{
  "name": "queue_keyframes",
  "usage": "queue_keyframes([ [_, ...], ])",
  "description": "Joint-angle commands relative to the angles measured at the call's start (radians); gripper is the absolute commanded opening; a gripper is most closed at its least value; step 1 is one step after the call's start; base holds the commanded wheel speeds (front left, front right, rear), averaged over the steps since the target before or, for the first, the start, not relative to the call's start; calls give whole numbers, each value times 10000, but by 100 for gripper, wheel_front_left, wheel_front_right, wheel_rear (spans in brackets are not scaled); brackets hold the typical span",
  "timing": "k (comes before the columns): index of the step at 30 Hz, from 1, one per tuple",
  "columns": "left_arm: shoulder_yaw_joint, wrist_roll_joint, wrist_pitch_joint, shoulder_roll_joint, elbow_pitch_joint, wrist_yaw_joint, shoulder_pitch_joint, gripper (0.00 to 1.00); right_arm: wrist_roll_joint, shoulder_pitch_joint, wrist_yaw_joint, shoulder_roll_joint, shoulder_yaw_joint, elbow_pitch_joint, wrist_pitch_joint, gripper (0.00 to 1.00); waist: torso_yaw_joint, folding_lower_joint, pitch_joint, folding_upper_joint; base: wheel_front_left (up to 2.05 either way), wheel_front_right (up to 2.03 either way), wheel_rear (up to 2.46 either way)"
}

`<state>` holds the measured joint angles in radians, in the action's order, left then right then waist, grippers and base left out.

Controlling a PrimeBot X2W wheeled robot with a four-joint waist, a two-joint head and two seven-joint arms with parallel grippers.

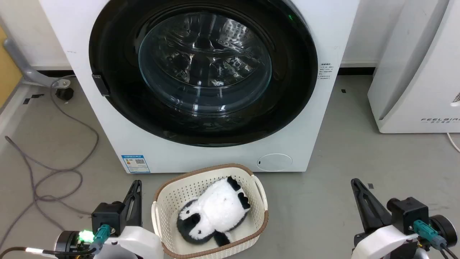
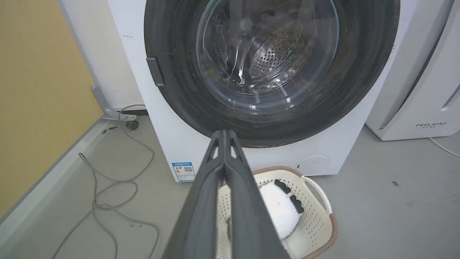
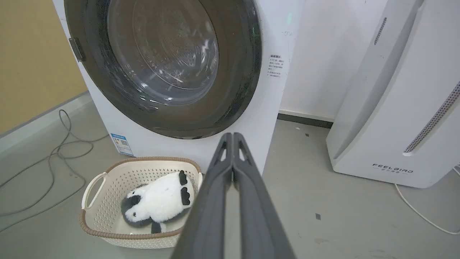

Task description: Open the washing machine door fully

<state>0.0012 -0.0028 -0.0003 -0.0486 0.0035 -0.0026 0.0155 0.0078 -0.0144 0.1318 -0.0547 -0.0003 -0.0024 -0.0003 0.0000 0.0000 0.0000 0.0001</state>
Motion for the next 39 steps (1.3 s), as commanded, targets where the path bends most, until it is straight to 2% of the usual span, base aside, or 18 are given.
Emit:
queue_keyframes([
  [1, -12, 28, 3, -16, -35, 26, -155, 0, -78, 144, -11, 45, 3, 24, 3, 0, 0, 0, 0, -1, 0, 0, 0],
  [26, -12, 28, 3, -16, -35, 26, -155, 0, -78, 144, -11, 45, 3, 24, 3, 0, 0, 0, 0, -1, 0, 0, 0],
  [27, -4, 0, 0, 0, 0, 0, 0, 100, 0, 0, 0, 0, -2, 0, 0, 100, 0, 0, 0, -1, 0, 0, 0],
  [39, -85, -96, -176, -1, 76, -50, 12, 100, 119, -41, -1, 1, -37, 7, -176, 100, -1, 0, 14, -1, 0, 0, 0],
])
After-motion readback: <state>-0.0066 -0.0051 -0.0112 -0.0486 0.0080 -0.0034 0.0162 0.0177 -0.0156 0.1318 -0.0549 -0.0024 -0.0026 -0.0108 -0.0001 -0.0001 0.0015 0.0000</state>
